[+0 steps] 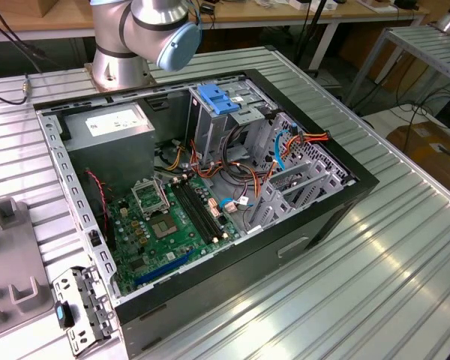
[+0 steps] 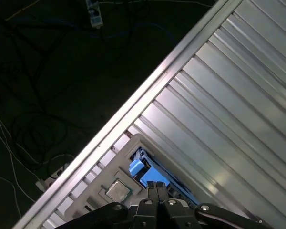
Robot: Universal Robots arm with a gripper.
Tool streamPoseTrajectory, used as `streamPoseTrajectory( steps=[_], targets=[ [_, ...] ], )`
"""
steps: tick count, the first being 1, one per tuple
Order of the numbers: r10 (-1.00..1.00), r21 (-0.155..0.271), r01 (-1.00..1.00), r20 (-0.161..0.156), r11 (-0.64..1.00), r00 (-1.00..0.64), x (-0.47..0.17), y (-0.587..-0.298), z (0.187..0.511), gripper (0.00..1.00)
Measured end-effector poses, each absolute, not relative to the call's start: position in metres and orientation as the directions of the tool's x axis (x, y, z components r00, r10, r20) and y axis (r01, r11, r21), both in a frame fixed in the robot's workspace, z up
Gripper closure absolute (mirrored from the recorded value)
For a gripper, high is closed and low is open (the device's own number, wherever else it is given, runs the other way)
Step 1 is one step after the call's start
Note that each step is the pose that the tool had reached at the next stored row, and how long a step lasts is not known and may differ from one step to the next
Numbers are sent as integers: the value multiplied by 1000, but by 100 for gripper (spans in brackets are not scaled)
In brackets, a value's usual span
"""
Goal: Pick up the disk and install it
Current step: 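Pick up the disk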
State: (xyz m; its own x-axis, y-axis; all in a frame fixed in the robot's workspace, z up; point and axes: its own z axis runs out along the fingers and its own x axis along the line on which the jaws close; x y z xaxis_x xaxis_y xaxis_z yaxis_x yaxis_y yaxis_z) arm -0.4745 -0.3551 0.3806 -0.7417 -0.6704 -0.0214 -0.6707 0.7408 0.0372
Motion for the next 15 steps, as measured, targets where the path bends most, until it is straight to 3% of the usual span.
streamPoseTrajectory(
  steps=[15],
  targets=[
    [-807, 35, -807, -18, 589, -590, -474, -355, 381, 89]
  ],
)
